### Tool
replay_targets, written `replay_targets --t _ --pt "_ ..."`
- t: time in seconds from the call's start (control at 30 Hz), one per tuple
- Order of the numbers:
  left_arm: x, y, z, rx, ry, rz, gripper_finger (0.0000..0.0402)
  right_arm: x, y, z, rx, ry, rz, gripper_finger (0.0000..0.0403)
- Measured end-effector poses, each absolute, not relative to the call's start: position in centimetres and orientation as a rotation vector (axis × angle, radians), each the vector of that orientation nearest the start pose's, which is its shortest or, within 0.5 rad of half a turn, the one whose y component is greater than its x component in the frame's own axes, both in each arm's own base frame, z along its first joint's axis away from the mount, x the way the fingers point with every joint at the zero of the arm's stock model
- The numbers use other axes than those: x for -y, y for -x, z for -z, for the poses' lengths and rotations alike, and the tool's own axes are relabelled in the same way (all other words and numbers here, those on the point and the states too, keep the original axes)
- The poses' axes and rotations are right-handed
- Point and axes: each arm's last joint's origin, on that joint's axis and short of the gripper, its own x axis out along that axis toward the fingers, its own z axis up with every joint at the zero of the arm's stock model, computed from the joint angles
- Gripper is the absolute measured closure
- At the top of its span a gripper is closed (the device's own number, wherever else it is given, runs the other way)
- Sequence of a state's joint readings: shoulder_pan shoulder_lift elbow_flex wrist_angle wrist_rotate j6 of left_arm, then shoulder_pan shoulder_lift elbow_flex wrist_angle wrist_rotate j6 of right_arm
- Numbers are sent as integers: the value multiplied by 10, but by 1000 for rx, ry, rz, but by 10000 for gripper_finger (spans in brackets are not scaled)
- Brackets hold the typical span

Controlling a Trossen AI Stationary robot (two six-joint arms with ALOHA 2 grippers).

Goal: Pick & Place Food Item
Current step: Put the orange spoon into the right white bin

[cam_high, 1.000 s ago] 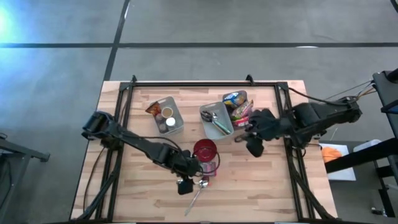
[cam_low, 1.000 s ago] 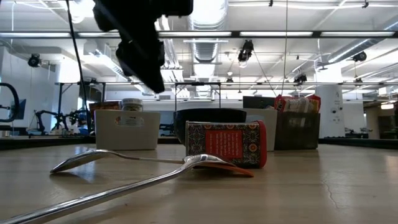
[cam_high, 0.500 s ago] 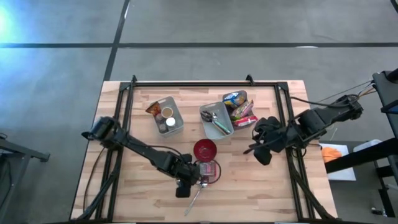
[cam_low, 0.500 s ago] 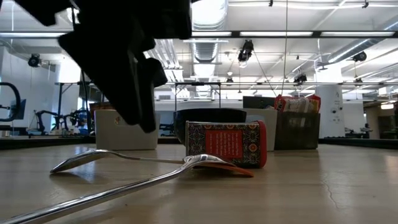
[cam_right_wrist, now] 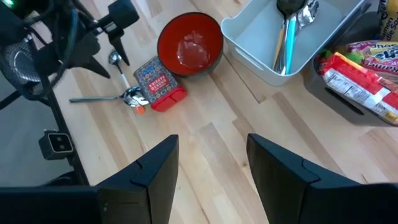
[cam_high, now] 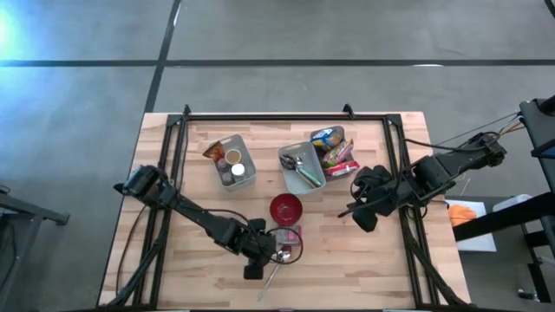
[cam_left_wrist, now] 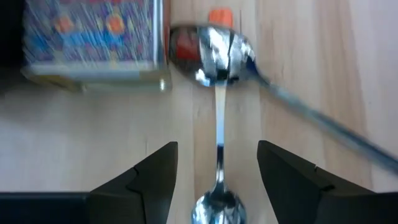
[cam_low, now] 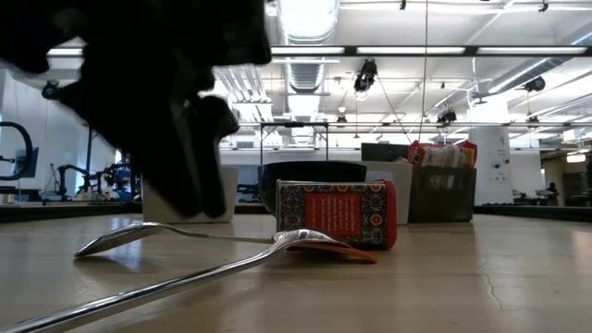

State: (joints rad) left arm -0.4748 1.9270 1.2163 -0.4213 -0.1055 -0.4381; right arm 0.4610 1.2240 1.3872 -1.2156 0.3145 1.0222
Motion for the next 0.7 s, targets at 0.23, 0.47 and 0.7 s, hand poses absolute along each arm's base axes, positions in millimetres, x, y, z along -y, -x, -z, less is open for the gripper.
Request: replay_targets --t 0.23,0.47,0.7 --pt "171 -331 -138 -1130 77 103 178 -85 -192 -368 -918 -549 366 215" --pt "167 -324 -129 -1164 71 84 178 -85 -192 -368 -916 -556 369 215" --pt "166 -321 -126 -1170 79 68 249 -85 -192 -368 -916 -559 370 215"
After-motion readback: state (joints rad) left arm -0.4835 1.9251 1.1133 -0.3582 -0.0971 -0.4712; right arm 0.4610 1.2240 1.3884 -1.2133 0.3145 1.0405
